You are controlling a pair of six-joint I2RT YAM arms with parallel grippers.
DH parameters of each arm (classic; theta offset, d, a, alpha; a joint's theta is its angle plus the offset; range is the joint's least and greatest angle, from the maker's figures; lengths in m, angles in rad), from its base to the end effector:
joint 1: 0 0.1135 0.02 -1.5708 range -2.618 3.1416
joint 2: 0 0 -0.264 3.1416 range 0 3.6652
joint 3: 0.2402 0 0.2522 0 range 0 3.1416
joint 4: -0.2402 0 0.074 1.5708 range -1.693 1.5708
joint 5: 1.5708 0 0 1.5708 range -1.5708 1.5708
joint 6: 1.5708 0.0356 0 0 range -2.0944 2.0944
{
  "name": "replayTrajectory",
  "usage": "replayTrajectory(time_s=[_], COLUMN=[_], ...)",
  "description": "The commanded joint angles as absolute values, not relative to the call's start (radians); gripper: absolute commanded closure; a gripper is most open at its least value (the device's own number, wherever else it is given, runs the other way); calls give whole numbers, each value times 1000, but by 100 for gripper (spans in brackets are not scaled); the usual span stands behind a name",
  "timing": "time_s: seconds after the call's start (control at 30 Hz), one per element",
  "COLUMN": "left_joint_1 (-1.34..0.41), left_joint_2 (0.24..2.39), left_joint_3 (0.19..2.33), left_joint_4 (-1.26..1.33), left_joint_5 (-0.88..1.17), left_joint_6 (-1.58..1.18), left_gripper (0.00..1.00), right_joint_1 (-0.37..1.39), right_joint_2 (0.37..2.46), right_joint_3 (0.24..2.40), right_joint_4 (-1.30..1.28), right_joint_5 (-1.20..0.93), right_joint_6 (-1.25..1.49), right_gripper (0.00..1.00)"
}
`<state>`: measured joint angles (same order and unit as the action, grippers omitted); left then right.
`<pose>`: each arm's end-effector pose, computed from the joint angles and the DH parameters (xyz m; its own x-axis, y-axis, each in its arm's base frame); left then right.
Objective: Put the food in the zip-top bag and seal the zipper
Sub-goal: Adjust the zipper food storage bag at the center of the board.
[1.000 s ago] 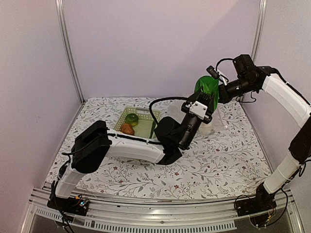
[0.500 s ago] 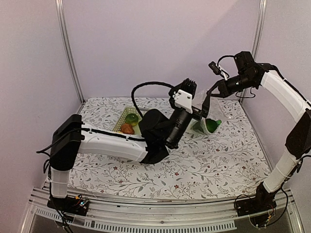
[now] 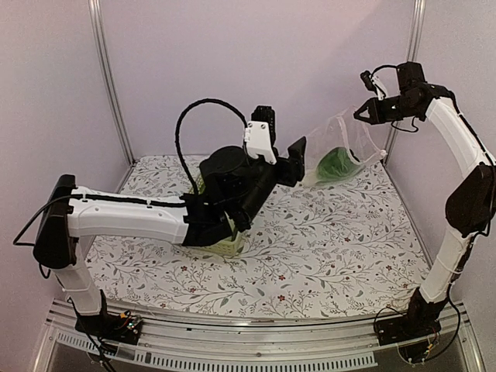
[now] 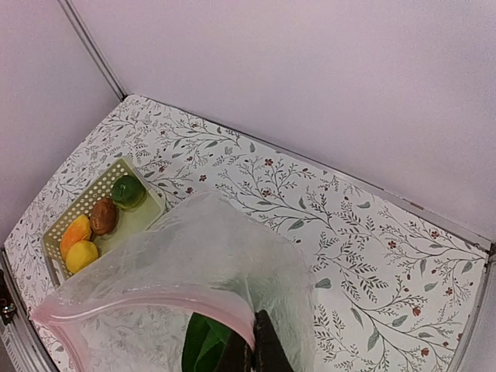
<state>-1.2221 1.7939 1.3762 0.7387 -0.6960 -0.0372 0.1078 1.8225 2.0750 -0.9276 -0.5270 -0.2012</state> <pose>0.1659 -0.3896 0.3584 0.0886 -0.3273 -0.9407 0.5170 0.8224 -0.2374 0.3856 0.0597 0.4230 -0.5122 -0.2292 -0.8277 -0.5977 0.7871 0.1520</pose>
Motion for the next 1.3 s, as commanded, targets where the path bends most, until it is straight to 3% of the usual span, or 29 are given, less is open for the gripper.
replayTrajectory(time_s=[0.0, 0.3, 0.47, 0.63, 0.67, 0.73, 0.77, 1.0, 1.27], left_joint_1=[-1186, -1155, -1121, -1091, -1089, -1085, -1085, -1044, -977], left_joint_2=[1785, 1842, 1881, 1908, 1905, 1889, 1875, 1774, 1606], left_joint_3=[1336, 1420, 1428, 1449, 1448, 1433, 1420, 1431, 1321], left_joint_4=[488, 288, 241, 207, 203, 200, 195, -127, -270], left_joint_5=[-689, -549, -435, -309, -301, -303, -313, -421, -552], left_joint_6=[-283, -436, -610, -660, -651, -635, -623, -539, -525], left_gripper=[33, 41, 52, 53, 52, 36, 3, 0, 0], right_joint_1=[118, 191, 214, 227, 227, 227, 227, 227, 226], right_joint_2=[1789, 1750, 1738, 1731, 1730, 1731, 1732, 1727, 1701], right_joint_3=[2042, 1749, 1722, 1721, 1721, 1721, 1720, 1717, 1692], right_joint_4=[-895, -836, -834, -838, -836, -836, -835, -833, -803], right_joint_5=[-525, -556, -574, -601, -604, -603, -604, -613, -611], right_joint_6=[-168, -198, -211, -220, -224, -228, -231, -248, -266], right_gripper=[100, 100, 100, 100, 100, 100, 100, 100, 100])
